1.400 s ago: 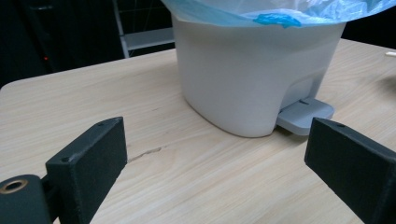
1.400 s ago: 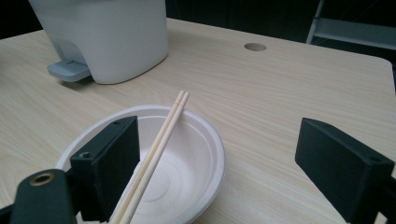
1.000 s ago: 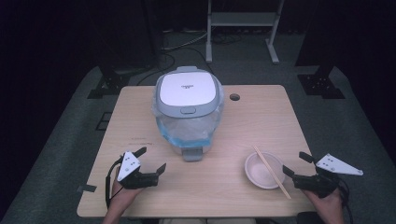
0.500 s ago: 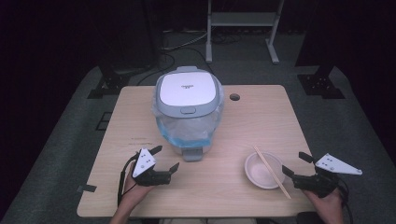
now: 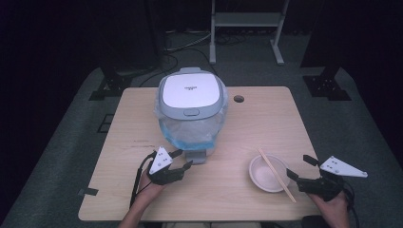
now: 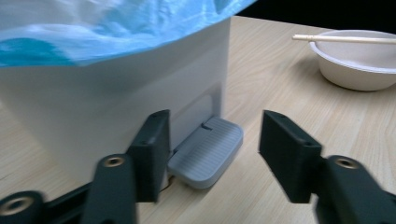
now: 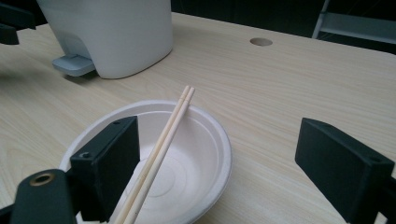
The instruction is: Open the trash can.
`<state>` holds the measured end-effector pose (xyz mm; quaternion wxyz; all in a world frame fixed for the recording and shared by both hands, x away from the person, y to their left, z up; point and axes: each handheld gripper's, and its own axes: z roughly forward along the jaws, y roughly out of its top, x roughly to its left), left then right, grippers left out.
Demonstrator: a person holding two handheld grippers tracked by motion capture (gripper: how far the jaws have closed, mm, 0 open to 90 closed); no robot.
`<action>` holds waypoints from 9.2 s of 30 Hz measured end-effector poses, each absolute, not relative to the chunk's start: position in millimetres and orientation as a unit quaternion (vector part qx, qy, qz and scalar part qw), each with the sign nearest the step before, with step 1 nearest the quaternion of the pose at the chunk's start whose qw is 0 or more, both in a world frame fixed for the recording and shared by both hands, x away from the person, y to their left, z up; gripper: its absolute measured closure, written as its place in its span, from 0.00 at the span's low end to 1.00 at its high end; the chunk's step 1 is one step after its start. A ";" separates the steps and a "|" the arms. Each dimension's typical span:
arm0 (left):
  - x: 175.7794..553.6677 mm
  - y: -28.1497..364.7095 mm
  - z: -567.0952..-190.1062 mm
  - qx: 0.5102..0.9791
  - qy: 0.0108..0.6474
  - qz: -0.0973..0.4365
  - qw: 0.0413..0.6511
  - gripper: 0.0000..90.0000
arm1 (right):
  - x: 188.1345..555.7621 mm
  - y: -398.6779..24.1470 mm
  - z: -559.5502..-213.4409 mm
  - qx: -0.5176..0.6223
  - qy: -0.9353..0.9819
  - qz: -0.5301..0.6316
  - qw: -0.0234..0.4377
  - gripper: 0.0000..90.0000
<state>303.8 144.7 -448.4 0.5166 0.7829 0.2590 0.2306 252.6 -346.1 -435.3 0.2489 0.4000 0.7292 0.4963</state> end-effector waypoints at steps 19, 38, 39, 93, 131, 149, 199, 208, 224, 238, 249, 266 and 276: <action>324.9 112.1 -463.0 0.816 0.247 0.224 0.472 0.86 | 252.8 -345.6 -435.6 0.397 0.732 0.498 0.243 0.14; 339.4 101.1 -475.6 0.810 0.263 0.256 0.457 0.94 | 253.4 -343.6 -436.4 0.388 0.740 0.496 0.237 0.14; 339.3 101.1 -476.2 0.809 0.265 0.256 0.458 0.94 | 253.5 -343.2 -436.3 0.387 0.741 0.496 0.236 0.14; 350.3 92.3 -480.6 0.843 0.273 0.228 0.403 1.00 | 294.1 -281.7 -425.3 0.364 0.847 0.369 0.112 0.31; 350.6 92.2 -480.8 0.842 0.271 0.227 0.406 1.00 | 314.0 -264.2 -419.7 0.361 0.879 0.303 0.067 0.87; 351.0 93.2 -480.1 0.846 0.267 0.230 0.401 1.00 | 320.5 -263.4 -393.7 0.340 0.868 0.361 0.036 0.88; 350.7 92.4 -480.8 0.843 0.271 0.226 0.406 1.00 | 347.5 -254.5 -316.0 0.287 0.874 0.390 0.032 0.88; 350.7 92.7 -480.5 0.844 0.270 0.227 0.403 1.00 | 354.2 -248.8 -299.7 0.278 0.878 0.387 0.029 0.88; 350.8 92.8 -480.3 0.845 0.269 0.227 0.402 1.00 | 366.8 -236.4 -268.1 0.256 0.884 0.390 0.029 0.88; 350.8 92.9 -480.3 0.846 0.268 0.227 0.401 1.00 | 373.3 -234.0 -257.4 0.254 0.885 0.389 0.032 0.88; 350.8 92.9 -480.3 0.846 0.268 0.227 0.401 1.00 | 379.3 -229.1 -254.6 0.254 0.880 0.401 0.005 0.88; 350.8 92.9 -480.3 0.846 0.268 0.227 0.401 1.00 | 379.7 -209.3 -253.2 0.236 0.899 0.369 0.021 0.88; 350.8 92.9 -480.3 0.846 0.267 0.227 0.401 1.00 | 383.5 -200.2 -250.8 0.238 0.904 0.355 0.028 0.88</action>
